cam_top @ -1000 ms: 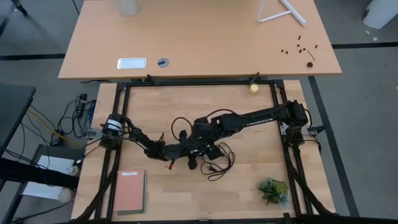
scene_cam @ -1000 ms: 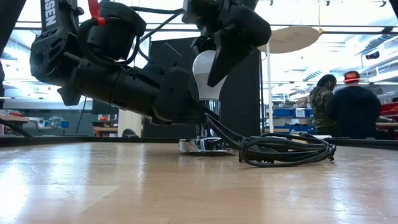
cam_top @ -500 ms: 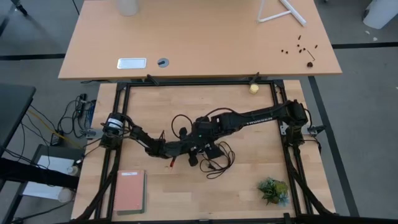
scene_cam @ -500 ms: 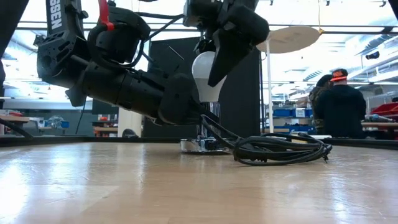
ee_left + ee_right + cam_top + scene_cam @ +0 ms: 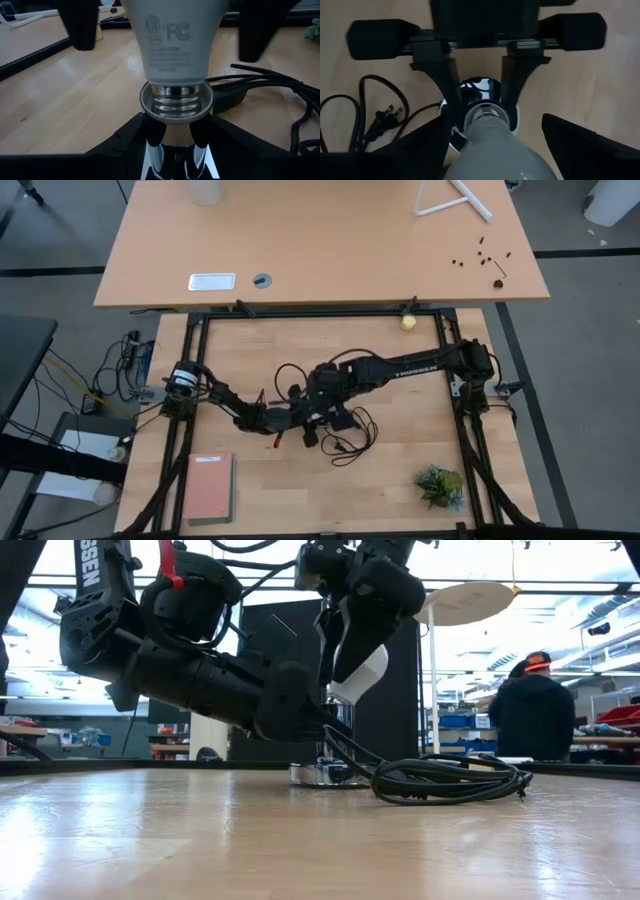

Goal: Screw lightbulb
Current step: Insert the white lightbulb into the silver lamp

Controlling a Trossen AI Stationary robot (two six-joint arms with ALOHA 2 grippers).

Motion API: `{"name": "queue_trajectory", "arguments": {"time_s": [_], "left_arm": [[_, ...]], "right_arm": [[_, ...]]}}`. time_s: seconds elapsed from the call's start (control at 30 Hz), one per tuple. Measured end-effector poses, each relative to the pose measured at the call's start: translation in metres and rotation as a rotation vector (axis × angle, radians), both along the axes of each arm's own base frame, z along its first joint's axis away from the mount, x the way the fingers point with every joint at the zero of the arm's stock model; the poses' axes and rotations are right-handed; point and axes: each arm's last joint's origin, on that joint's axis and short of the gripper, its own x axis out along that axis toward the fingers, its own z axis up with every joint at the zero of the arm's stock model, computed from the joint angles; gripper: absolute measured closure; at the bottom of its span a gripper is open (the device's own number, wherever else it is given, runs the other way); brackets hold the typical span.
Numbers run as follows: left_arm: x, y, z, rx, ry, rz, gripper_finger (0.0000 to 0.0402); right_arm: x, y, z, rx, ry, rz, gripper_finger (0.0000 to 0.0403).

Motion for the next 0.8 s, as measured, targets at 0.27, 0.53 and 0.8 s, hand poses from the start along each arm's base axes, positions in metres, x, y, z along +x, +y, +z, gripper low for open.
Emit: {"name": "queue_trajectory", "arguments": {"time_s": [0.27,0.53,0.8], "left_arm": [[0.0,0.0,0.0,-0.002,0.0,-0.005,0.0213],[0.0,0.0,0.0,-0.004,0.0,-0.006,0.0213],[0.0,0.0,-0.001,-0.007,0.01,-0.008,0.0213]], "right_arm": [[0.0,0.001,0.0,0.003,-0.004,0.005,0.0085],[-0.001,0.002,-0.006,-0.012,0.009,0.041,0.0083],[-0.003,0.001,-0.024,-0.027,0.0,0.072,0.0083]]}}
